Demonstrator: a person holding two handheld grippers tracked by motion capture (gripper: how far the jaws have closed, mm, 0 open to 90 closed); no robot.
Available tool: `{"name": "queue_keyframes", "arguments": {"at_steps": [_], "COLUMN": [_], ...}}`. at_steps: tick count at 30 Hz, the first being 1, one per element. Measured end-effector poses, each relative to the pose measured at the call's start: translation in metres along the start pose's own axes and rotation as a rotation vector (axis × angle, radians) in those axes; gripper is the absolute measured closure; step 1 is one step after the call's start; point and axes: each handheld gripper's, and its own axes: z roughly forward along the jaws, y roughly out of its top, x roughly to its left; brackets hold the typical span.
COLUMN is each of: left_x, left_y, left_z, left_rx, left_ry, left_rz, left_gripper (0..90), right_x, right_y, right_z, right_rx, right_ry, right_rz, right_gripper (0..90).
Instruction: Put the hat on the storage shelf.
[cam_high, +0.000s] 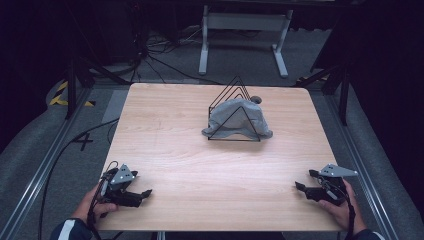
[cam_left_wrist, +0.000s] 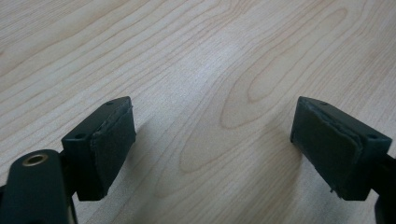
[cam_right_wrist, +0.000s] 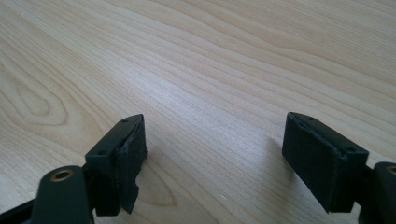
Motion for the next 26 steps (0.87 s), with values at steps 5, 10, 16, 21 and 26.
{"name": "queue_keyframes", "arguments": {"at_steps": [5,10,16,21,26], "left_x": [0.0,0.0,0.0,0.0,0.0], "left_y": [0.0,0.0,0.0,0.0,0.0], "left_z": [0.0,0.0,0.0001,0.0001,0.0], "left_rx": [0.0,0.0,0.0,-0.001,0.0], "left_ry": [0.0,0.0,0.0,0.0,0.0], "left_rz": [0.0,0.0,-0.001,-0.001,0.0], "left_gripper": [14.4,14.4,14.4,14.3,14.3], "right_x": [0.0,-0.0002,-0.0002,0.0,0.0003], "right_y": [0.0,0.0,0.0,-0.0002,-0.0001], "right_z": [-0.0001,-0.0001,-0.0001,-0.0002,-0.0004], "right_rx": [0.0,0.001,0.001,0.001,0.002], "right_ry": [-0.001,-0.002,-0.003,-0.007,-0.008], "right_rz": [0.003,0.001,0.001,0.002,0.007], "right_gripper": [22.3,22.3,22.3,22.2,22.1]}}
